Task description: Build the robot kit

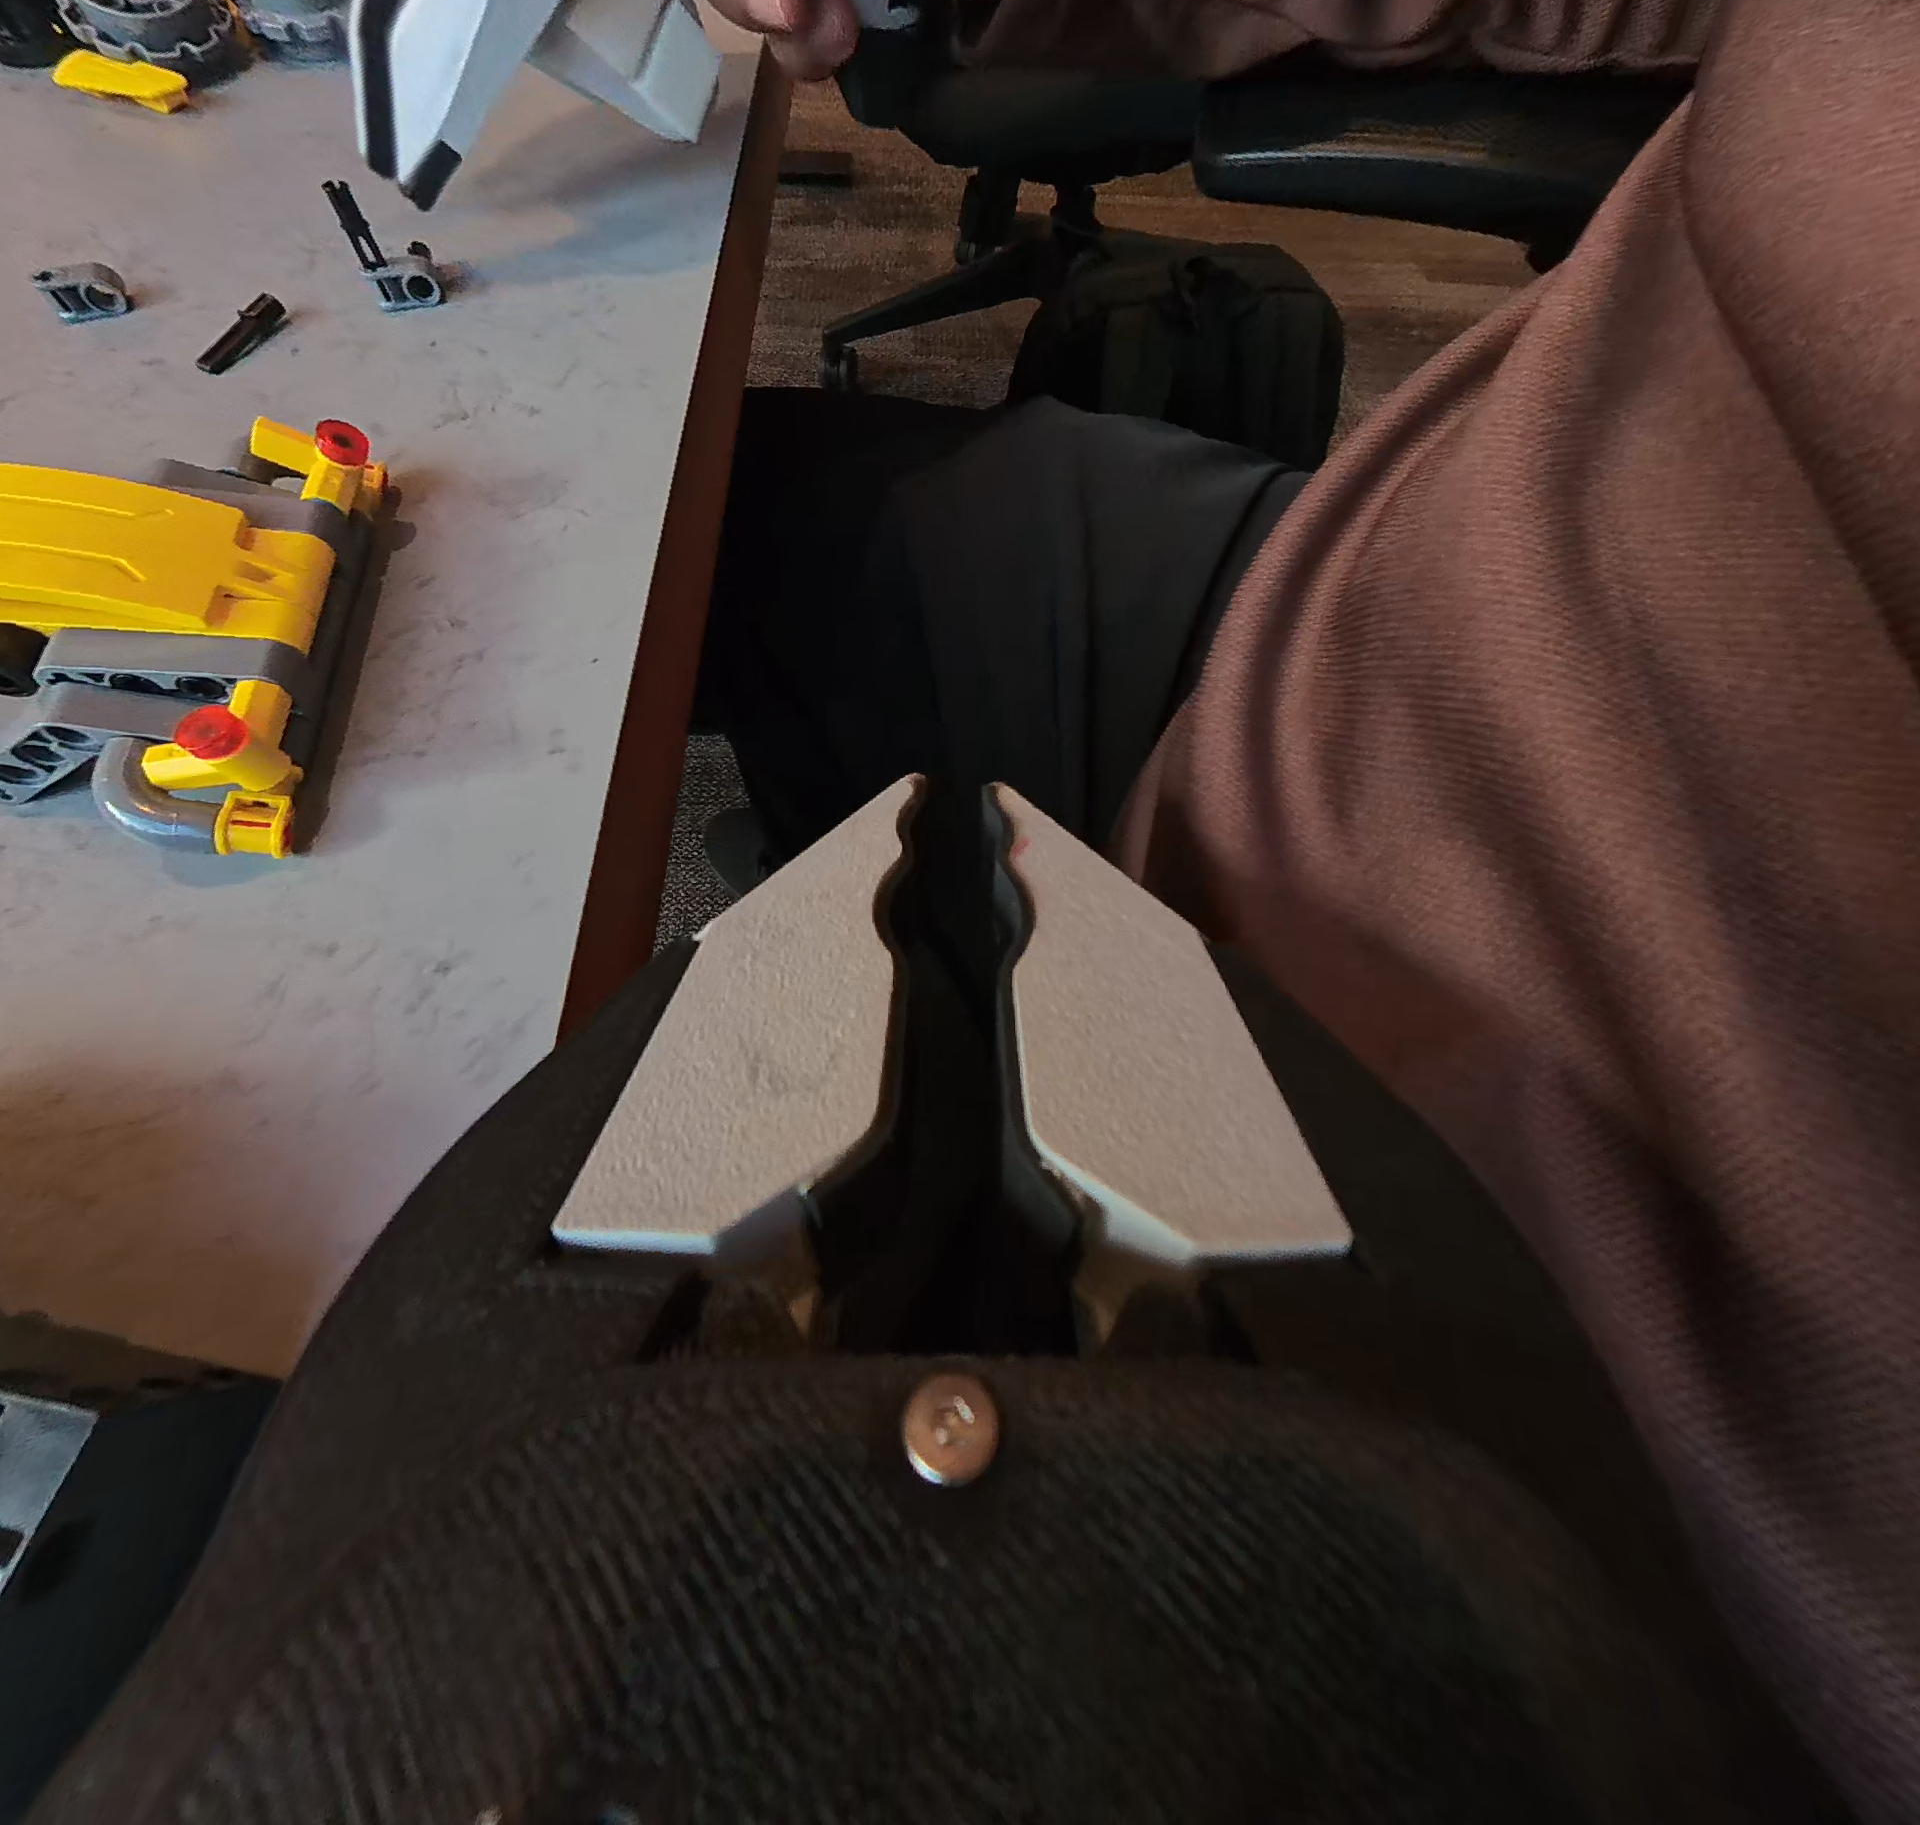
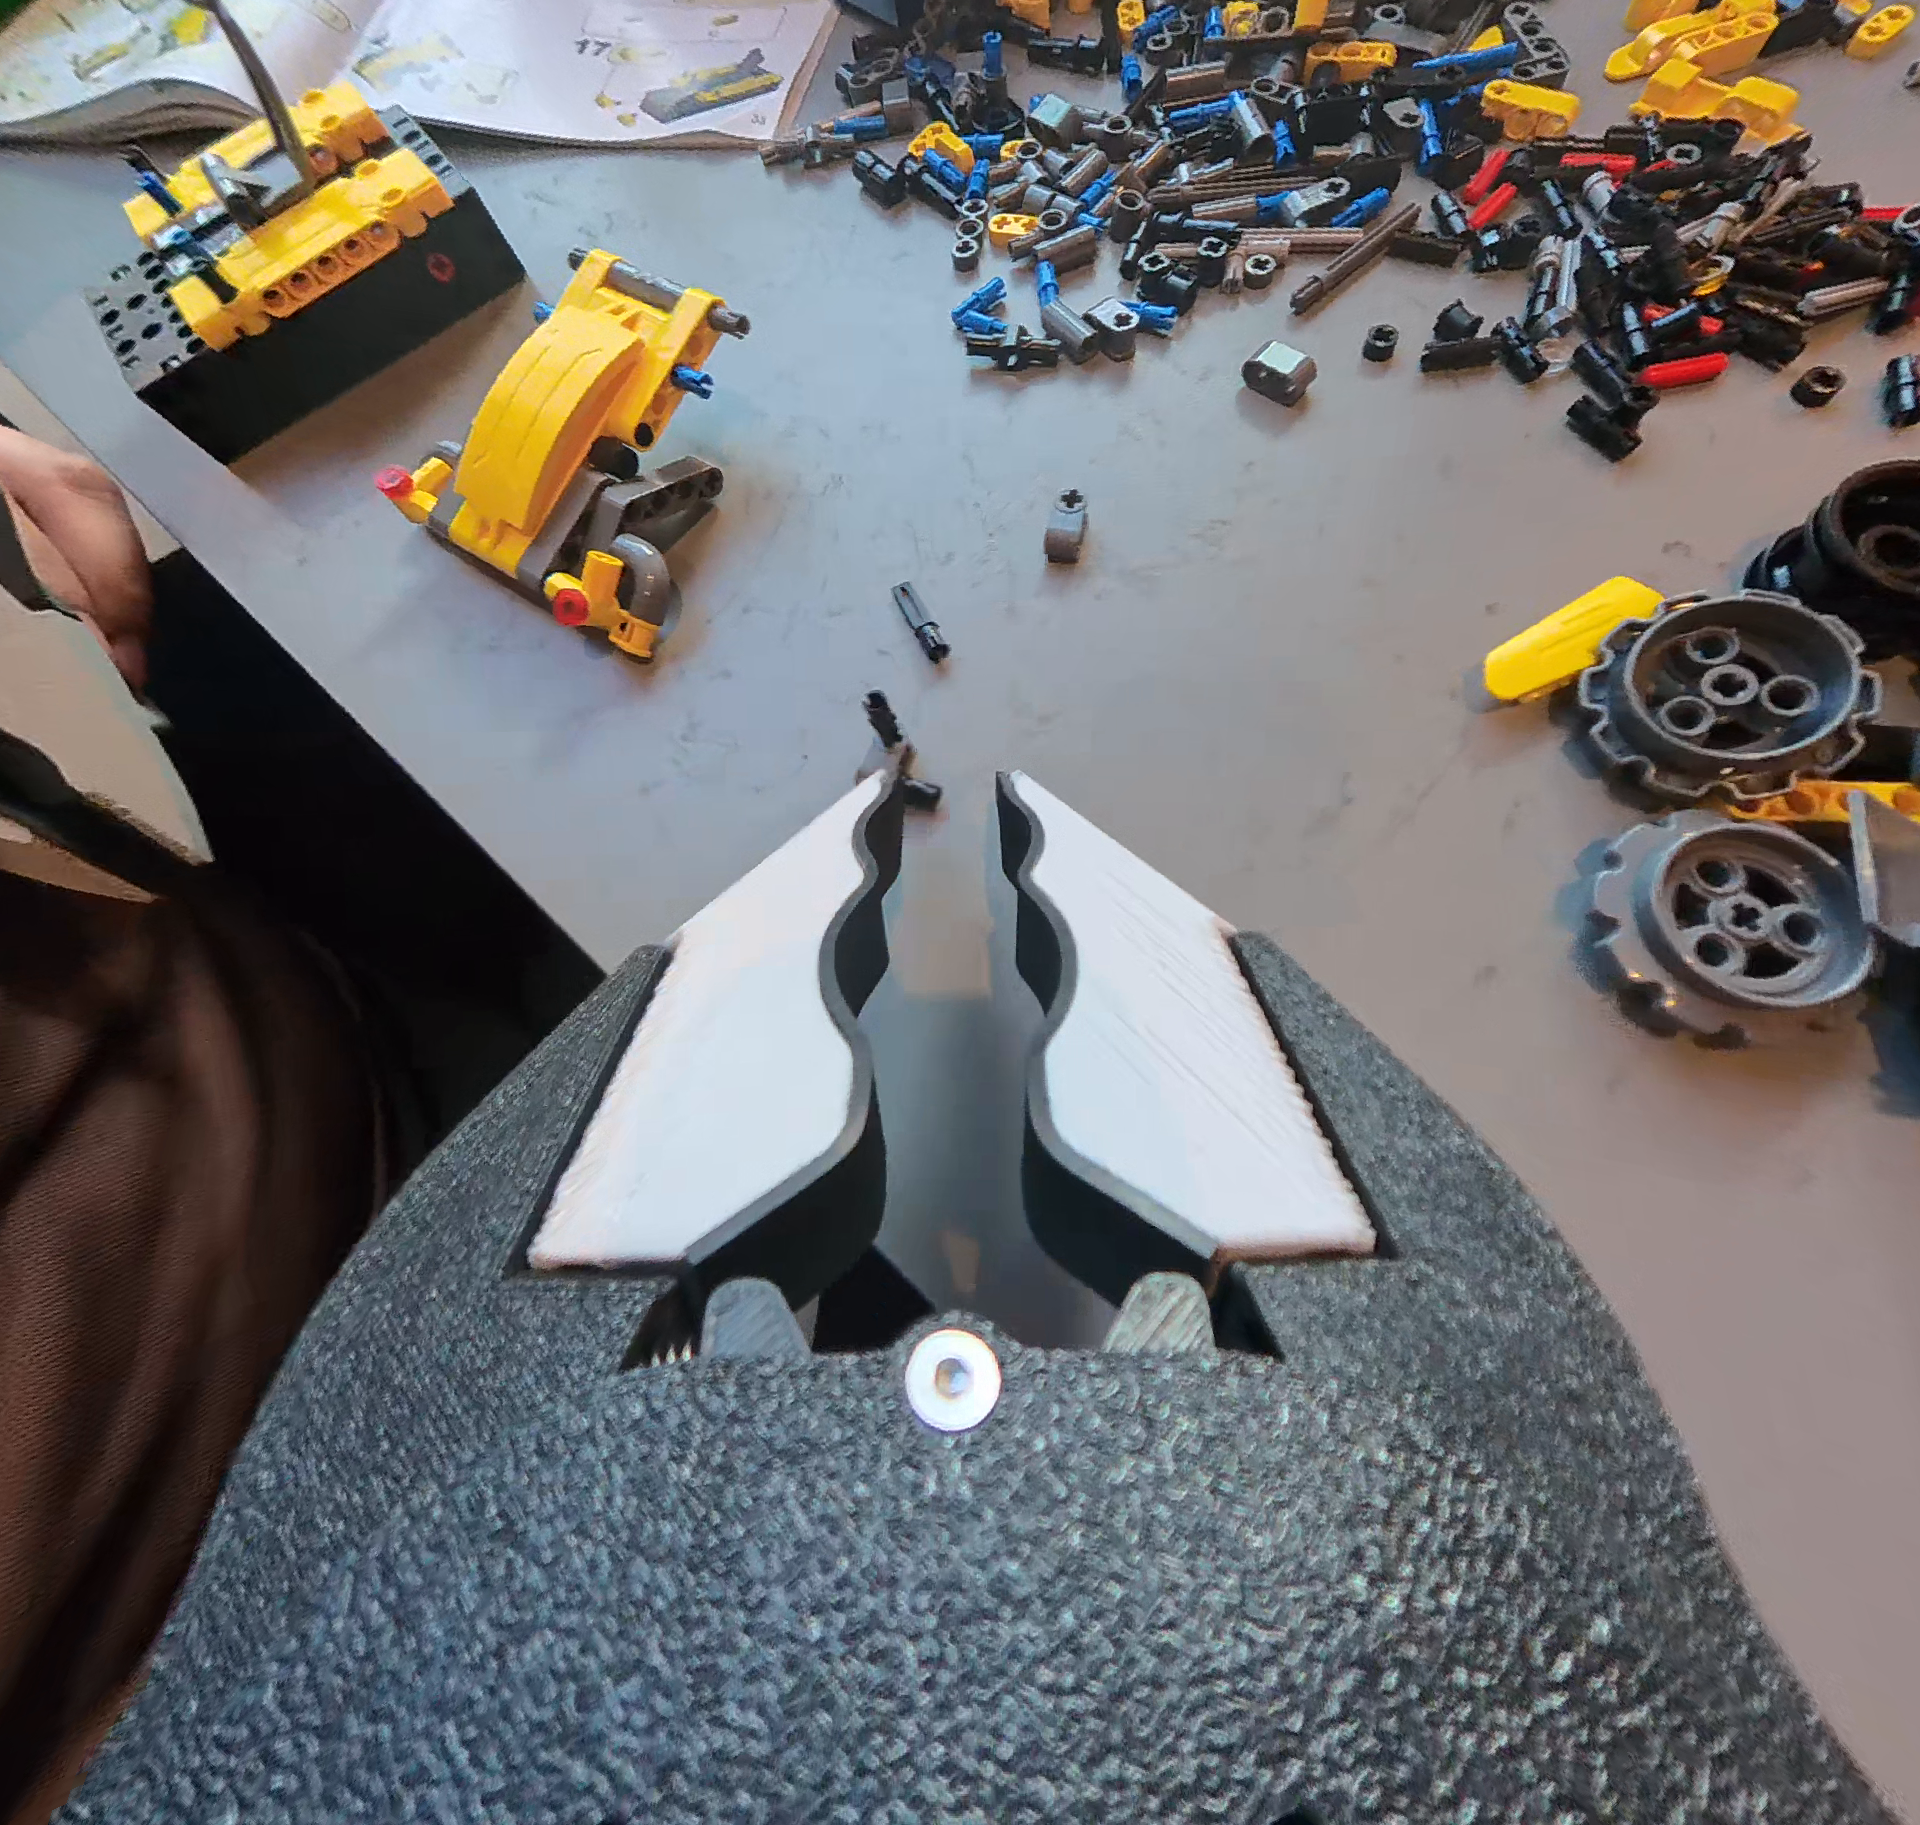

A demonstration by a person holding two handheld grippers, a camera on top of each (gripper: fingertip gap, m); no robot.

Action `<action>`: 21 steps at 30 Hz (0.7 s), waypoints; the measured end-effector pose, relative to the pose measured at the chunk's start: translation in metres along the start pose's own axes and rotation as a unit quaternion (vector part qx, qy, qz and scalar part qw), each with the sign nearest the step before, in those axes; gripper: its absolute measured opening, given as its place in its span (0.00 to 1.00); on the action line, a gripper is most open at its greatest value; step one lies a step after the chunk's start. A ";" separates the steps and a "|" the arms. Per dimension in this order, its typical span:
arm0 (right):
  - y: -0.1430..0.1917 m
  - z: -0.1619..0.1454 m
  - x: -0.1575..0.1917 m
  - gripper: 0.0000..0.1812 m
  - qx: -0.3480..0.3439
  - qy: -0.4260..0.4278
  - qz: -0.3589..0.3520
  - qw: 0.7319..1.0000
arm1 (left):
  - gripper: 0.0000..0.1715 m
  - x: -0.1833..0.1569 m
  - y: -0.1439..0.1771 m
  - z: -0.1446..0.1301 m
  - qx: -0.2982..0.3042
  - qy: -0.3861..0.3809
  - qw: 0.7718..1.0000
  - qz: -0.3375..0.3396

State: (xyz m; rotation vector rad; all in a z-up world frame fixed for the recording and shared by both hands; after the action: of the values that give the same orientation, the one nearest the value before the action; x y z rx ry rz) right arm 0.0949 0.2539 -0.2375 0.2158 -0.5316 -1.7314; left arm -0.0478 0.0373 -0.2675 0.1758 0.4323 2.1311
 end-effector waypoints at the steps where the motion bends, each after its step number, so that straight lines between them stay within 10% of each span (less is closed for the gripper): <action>1: -0.001 -0.001 0.003 0.08 0.001 0.001 0.002 1.000 | 0.04 0.000 0.000 0.000 0.001 -0.001 1.000 0.000; 21: -0.012 -0.004 0.013 0.16 0.033 0.071 -0.013 0.997 | 0.04 -0.003 0.000 -0.001 0.006 -0.005 1.000 -0.004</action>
State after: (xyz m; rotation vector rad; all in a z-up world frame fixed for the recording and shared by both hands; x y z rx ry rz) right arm 0.0832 0.2421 -0.2446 0.3909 -0.4832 -1.7102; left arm -0.0467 0.0347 -0.2684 0.1918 0.4382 2.1189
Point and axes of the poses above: each gripper's, where its closed fingertips meet, y back along the fingers, z out of its top, x = y × z across the jaws, the point moved 7 cm from there along y, back along the fingers, and after that the axes turned 9 degrees about -x, right-handed, at the moved point
